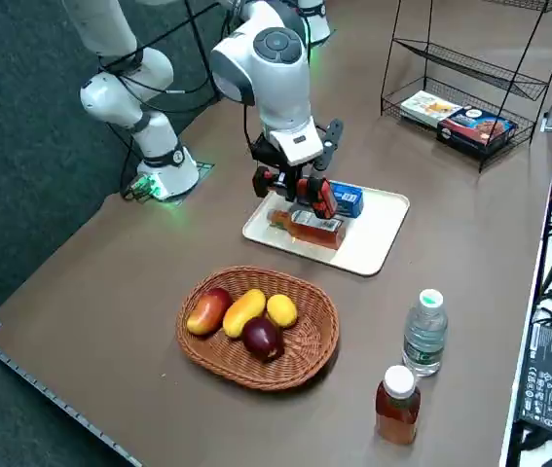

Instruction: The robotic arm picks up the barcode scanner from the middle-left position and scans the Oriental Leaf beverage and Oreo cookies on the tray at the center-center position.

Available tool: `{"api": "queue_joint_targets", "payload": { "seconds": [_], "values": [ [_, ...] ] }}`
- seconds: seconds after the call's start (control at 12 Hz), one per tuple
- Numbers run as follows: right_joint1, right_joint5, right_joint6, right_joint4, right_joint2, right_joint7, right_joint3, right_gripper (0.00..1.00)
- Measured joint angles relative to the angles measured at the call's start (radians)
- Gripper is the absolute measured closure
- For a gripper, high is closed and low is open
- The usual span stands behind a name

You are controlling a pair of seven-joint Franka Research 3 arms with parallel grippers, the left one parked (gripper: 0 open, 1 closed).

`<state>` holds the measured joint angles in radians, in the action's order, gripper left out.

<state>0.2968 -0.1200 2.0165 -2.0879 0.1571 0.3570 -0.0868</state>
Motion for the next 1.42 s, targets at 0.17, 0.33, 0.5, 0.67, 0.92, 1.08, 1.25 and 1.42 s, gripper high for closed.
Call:
{"api": "queue_joint_targets", "payload": {
  "seconds": [0.17,0.33,0.5,0.67,0.92,1.08,1.25,1.42],
  "values": [
    [0.0,-0.005,0.001,0.008,0.009,0.007,0.0,0.56],
    [0.0,-0.006,0.01,0.014,0.018,0.013,0.0,0.56],
    [0.003,-0.006,0.019,0.015,0.02,0.026,0.0,0.56],
    [0.013,-0.006,0.028,0.015,0.023,0.041,0.0,0.56],
    [0.022,-0.006,0.052,0.015,0.032,0.045,0.0,0.56],
    [0.027,-0.007,0.062,0.015,0.039,0.045,0.0,0.56],
    [0.029,-0.007,0.067,0.015,0.045,0.045,0.0,0.56],
    [0.03,-0.007,0.068,0.015,0.048,0.045,0.0,0.56]
  ]
}}
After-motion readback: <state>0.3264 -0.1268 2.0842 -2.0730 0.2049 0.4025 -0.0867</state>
